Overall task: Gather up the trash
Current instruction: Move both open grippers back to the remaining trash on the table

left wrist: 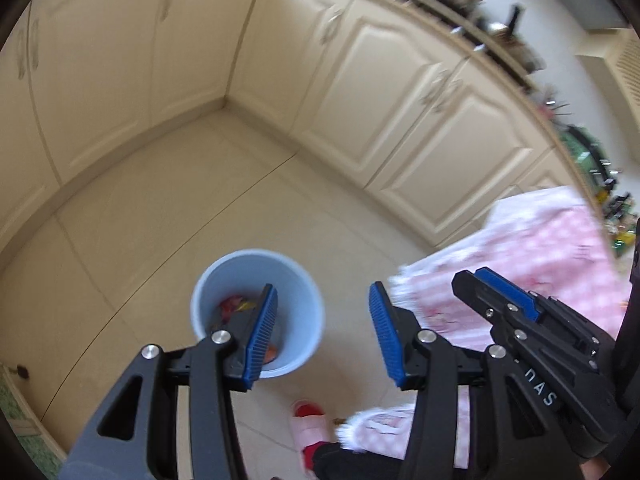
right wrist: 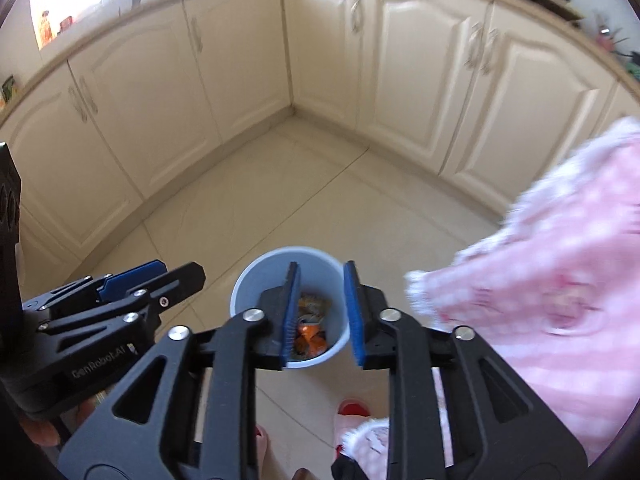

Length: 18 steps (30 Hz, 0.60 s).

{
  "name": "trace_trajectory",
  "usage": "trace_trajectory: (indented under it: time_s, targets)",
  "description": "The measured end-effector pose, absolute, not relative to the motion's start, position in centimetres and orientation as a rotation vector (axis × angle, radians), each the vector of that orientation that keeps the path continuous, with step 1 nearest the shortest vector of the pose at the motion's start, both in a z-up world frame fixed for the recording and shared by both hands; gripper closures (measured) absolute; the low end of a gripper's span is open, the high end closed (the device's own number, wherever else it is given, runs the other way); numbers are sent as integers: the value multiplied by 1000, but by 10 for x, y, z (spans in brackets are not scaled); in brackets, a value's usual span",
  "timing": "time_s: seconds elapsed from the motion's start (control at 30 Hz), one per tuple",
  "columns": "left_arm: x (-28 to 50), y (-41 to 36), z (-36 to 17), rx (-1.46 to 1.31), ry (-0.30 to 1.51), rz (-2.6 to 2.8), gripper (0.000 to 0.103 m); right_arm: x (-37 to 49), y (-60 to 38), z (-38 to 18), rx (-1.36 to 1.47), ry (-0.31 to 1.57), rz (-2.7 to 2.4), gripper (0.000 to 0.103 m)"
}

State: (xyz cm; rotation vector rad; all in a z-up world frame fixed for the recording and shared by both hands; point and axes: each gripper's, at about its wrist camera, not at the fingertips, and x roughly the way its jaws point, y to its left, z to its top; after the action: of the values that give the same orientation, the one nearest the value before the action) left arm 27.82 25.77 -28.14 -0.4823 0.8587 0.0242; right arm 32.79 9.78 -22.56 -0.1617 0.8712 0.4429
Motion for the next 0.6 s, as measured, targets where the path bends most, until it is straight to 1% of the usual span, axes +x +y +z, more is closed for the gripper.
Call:
trace_trajectory:
  time_s: [0.03,0.1,0.13,0.17,0.27,0.4,0.6]
  targets:
    - [275,250,-269,-474,843,10,56,322,87,-213,-154,849,430,77]
    - [267,227,-239,-437,801,-24,55,309,59,-185,-125,801,395,74]
    - [264,217,-227,-419,782,-38,53,302,46,-173,-115,777,380,66]
    - [261,207,-215,-404,762,-54,51,291,28,-155,-96,734,356,54]
    - [250,166,-176,-350,706,-124,49,269,-16,-123,-72,666,315,53]
    - [242,102,-140,-271,670,-232,44,249,-72,-93,-29,607,249,53]
    - [242,7,-113,-150,679,-409,44,223,-162,-68,38,550,110,49]
